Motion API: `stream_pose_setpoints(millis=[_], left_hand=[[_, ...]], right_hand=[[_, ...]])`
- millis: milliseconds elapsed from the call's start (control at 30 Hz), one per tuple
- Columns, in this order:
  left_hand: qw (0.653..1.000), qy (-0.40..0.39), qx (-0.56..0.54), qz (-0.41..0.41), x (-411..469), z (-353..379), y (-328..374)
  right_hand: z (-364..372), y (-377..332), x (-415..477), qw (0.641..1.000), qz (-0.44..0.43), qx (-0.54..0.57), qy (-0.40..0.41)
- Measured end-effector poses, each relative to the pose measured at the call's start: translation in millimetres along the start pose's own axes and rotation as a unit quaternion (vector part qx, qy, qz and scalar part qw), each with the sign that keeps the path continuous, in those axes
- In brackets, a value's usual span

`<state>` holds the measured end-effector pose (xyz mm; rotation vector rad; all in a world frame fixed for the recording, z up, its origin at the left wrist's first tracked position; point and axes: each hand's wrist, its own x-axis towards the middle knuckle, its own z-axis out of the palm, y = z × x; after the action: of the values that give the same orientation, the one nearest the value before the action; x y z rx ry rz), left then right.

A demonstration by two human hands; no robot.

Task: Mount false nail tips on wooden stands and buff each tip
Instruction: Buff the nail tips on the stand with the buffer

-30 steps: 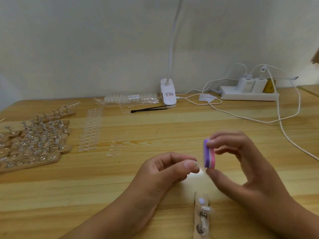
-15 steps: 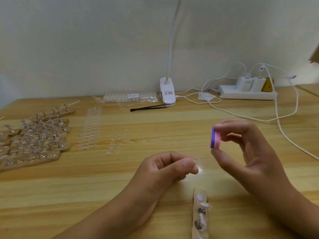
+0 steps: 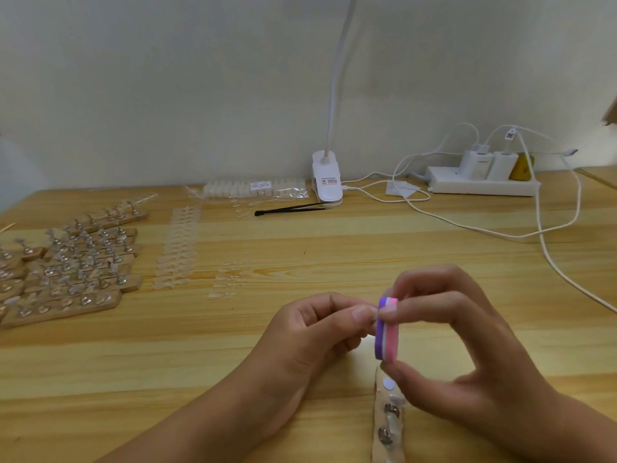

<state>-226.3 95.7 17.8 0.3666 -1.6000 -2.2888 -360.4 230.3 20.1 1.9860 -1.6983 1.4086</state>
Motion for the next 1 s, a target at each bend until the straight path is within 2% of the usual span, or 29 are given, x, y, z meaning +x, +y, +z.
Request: stream_pose_setpoints(millis=[167, 300, 433, 467, 600, 733, 767, 900, 1000], left_hand=[[0.999, -0.01, 0.036, -0.006, -2.4, -1.4, -1.2], [1.0, -0.008, 0.02, -0.003, -0.3, -0.4, -1.3], [1.0, -0.011, 0.024, -0.006, -0.7, -0.2, -0.9], [1.0, -0.006, 0.015, -0.009, -0.1, -0.6, -1.0], [1.0, -0.005, 0.002, -0.013, 0.1, -0.6, -0.6], [0.999, -0.025, 0.02, -0.016, -1.6, 0.5, 1.1], [0.999, -0.025, 0.013, -0.019, -1.1, 0.5, 1.7], [0.999, -0.036, -0.005, -0.019, -0.7, 0.4, 3.2], [0.999, -0.043, 0.016, -0.019, -2.3, -0.1, 3.9]], right_hand=[[-8.1, 11.5, 5.3, 0.992, 0.092, 0.06, 0.063], [-4.1, 6.5, -0.5, 1.0, 0.003, 0.025, 0.006], [-4.3, 15.0, 5.2, 0.993, 0.1, 0.034, 0.043], [-6.3, 14.8, 4.6, 0.994, 0.095, 0.031, 0.044], [-0.1, 2.8, -2.6, 0.999, -0.034, -0.013, 0.029], [-4.3, 12.8, 6.6, 0.996, 0.058, -0.008, 0.073], [-6.7, 12.8, 6.4, 0.996, 0.058, -0.003, 0.073], [2.6, 1.6, -0.4, 0.999, -0.039, -0.015, 0.023], [2.0, 9.3, 7.0, 0.998, 0.035, 0.01, 0.06]])
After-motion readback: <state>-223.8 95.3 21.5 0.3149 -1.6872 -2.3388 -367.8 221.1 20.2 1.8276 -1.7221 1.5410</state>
